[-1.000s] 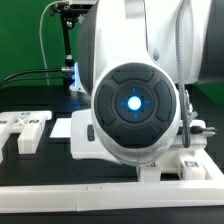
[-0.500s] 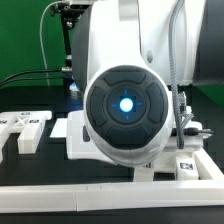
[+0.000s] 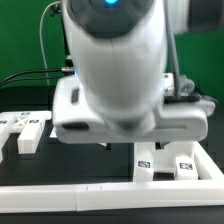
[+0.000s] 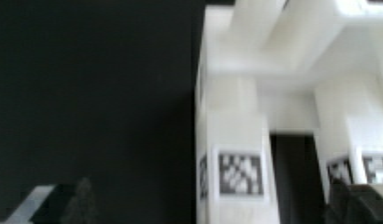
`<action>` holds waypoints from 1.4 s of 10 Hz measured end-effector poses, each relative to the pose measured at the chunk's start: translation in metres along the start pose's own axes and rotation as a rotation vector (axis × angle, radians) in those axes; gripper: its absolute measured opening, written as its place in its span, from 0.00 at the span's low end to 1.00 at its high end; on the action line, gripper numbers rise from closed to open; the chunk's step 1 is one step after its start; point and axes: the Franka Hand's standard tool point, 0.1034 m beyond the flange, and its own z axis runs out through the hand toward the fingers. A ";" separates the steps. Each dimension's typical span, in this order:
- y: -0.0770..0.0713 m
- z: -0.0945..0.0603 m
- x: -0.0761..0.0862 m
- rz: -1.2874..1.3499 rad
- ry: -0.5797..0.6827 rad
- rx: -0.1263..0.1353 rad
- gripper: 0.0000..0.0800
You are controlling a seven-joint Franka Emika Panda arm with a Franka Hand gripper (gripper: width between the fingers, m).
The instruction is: Assemble chair
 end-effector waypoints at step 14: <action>0.113 -0.003 -0.085 0.002 0.544 0.018 0.81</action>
Offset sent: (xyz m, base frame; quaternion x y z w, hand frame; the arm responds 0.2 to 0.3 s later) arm -0.0437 -0.0415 0.0335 0.0163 0.1788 -0.0036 0.9838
